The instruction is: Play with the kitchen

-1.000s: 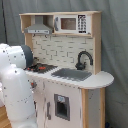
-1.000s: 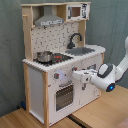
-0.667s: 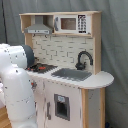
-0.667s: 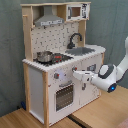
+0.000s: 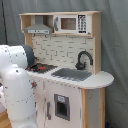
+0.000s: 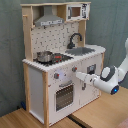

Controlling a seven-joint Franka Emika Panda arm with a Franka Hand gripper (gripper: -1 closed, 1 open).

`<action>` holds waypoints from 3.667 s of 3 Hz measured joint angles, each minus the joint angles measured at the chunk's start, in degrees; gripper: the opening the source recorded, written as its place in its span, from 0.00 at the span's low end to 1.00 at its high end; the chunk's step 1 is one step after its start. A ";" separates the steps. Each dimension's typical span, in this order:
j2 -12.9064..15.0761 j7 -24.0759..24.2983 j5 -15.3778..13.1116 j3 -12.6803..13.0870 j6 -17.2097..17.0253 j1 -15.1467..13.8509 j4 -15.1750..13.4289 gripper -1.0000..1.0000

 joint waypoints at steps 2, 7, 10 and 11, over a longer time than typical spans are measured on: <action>-0.03 12.86 -0.73 1.87 1.64 0.03 -1.48 1.00; -1.41 44.88 -4.82 3.32 1.64 -1.92 -2.24 1.00; -3.25 63.89 -6.22 4.05 2.55 -2.77 -2.43 1.00; -5.06 70.13 -6.22 4.35 4.19 -3.06 -2.44 1.00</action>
